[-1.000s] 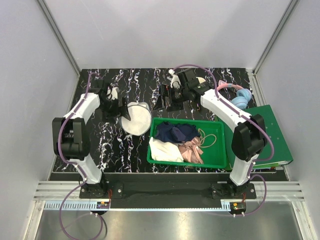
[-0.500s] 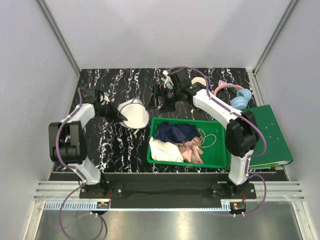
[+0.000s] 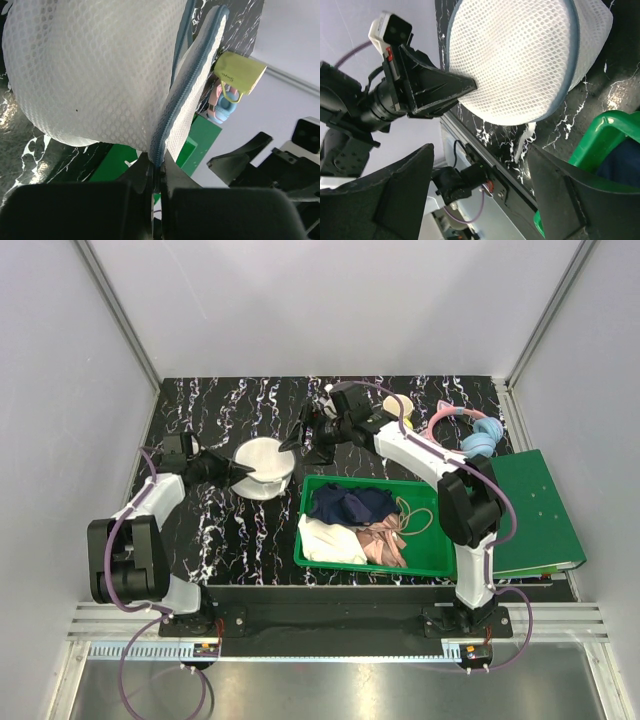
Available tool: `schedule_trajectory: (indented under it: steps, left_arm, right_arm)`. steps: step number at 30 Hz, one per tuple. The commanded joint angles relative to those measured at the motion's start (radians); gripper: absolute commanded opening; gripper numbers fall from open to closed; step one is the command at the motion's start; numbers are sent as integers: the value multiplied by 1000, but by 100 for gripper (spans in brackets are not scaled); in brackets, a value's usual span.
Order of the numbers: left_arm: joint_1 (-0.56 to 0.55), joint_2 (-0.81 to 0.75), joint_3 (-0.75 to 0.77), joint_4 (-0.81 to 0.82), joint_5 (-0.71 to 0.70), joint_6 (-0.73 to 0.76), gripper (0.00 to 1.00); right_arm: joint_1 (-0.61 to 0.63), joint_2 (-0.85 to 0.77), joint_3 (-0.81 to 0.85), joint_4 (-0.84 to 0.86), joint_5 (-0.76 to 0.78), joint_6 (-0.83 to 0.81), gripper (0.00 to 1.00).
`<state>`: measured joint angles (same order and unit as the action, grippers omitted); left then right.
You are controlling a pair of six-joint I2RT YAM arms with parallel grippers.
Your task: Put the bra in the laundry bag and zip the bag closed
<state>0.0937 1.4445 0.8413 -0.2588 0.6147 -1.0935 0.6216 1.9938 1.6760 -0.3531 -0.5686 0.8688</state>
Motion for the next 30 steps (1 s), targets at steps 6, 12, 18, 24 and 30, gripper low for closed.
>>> schedule_trajectory:
  steps: [6,12,18,24,30]
  left_arm:
    - [15,-29,-10,153,34,-154,0]
    - [15,-27,2,204,65,-198,0]
    - [15,7,12,220,118,-195,0]
    - [20,51,157,-75,55,66,26]
    - [-87,-140,397,-462,-504,527,84]
  right_arm:
    - [20,37,-90,181,-22,173,78]
    - [24,135,-21,221,-19,216,71]
    - [23,240,126,223,-5,251,50]
    - [23,273,179,229,-28,351,2]
    - [13,240,151,209,7,470,0]
